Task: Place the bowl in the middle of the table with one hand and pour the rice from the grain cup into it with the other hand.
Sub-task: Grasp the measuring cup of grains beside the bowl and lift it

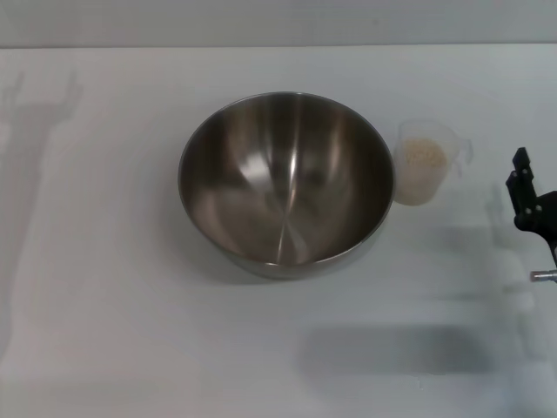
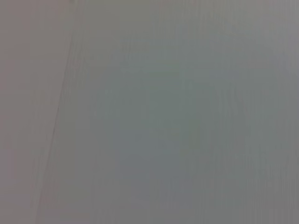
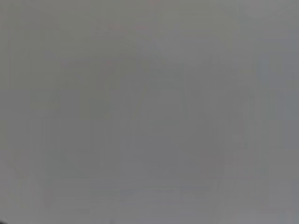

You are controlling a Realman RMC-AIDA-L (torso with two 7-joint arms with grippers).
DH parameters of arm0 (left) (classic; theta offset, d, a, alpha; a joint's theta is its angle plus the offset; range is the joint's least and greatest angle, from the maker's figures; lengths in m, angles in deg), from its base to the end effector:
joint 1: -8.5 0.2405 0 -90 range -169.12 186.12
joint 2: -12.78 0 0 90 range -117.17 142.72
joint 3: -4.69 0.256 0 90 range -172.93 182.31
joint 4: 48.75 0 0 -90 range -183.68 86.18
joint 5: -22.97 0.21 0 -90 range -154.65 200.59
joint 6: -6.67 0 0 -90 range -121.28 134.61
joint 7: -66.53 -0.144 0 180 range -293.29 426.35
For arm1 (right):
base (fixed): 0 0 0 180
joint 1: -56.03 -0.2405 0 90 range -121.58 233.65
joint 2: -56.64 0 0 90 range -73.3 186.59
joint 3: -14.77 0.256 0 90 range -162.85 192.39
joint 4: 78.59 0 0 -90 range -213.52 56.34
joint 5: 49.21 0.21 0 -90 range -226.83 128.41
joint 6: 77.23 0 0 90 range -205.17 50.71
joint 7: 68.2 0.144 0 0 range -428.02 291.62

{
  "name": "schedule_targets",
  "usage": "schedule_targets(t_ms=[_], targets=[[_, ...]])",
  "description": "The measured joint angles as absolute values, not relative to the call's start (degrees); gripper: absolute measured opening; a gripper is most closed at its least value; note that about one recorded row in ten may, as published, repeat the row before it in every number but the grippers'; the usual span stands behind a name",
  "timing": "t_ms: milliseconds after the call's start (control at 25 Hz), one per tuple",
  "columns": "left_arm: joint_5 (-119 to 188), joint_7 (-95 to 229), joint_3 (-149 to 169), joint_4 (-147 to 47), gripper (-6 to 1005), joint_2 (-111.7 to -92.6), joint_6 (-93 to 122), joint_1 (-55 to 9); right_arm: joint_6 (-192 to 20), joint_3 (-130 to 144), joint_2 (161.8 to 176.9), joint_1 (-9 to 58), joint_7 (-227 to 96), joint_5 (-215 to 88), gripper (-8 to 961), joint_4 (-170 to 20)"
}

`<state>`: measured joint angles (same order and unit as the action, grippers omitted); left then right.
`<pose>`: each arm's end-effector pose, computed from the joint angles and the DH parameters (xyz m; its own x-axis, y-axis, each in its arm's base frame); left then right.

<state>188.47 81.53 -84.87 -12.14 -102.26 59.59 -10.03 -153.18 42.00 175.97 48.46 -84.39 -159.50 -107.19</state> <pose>-0.2936 0.3795 0.0836 0.6100 -0.2635 0.7473 0.7628 -0.0602 -0.6438 0.3222 0.2341 -0.0505 0.7642 0.0592 -0.6423 -0.6420 -0.0257 -0.7662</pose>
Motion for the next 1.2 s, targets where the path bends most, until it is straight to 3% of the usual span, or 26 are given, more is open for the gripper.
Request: schedule_targets(t_ms=[1200], targets=[[188.38,81.47,-84.87,-12.28,840,-102.98,62.11,-9.77,-141.09,41.41,176.10,41.84,-84.05,-159.44,573,-104.24]])
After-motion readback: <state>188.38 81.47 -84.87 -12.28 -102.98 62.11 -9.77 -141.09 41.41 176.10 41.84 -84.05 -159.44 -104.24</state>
